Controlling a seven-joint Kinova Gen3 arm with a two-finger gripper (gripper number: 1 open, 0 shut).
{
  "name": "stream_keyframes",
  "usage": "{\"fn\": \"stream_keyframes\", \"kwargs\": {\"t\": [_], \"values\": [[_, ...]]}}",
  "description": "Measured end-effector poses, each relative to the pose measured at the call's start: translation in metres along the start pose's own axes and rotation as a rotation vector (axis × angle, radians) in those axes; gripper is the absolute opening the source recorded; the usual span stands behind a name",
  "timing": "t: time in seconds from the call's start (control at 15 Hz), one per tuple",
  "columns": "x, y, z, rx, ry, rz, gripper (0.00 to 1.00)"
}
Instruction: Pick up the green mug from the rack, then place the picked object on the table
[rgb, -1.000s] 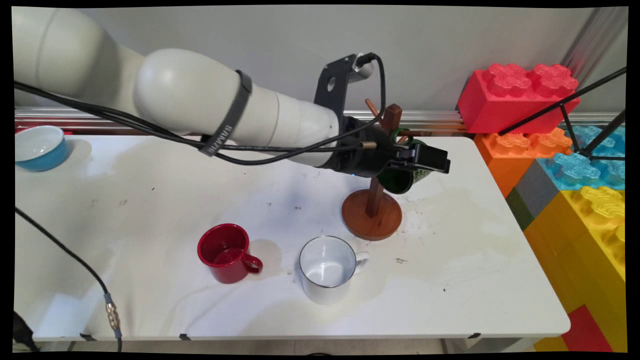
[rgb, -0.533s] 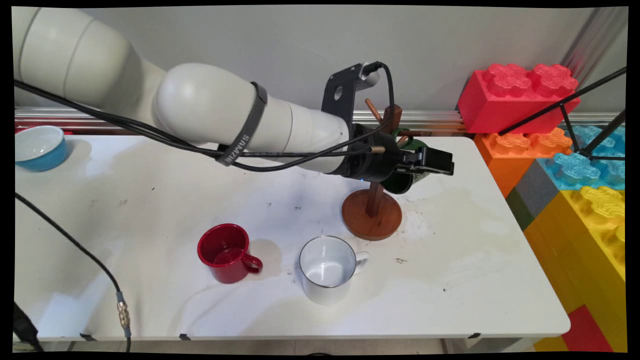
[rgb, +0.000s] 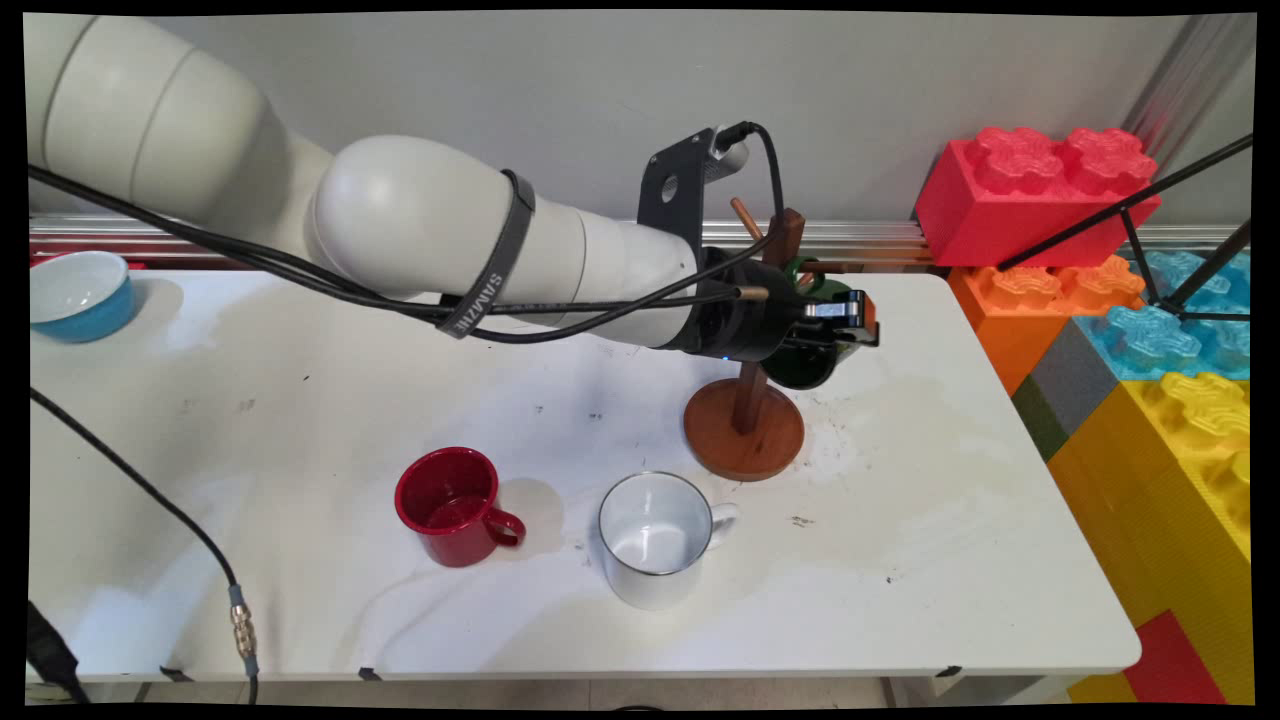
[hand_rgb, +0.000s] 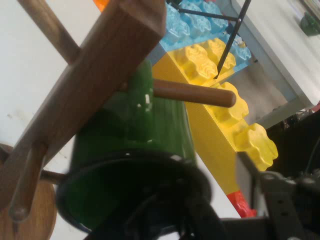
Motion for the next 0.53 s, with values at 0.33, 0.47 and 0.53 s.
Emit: {"fn": "stream_keyframes", "kwargs": {"t": [0.33, 0.47, 0.53], "values": [[-0.0015, -0.001, -0.0033, 0.006, 0.002, -0.014, 0.0], [-0.0027, -0.0009, -0.006, 0.004, -0.001, -0.018, 0.0], [-0.0036, -0.0003, -0.008, 0.0, -0.004, -0.019, 0.0]]}}
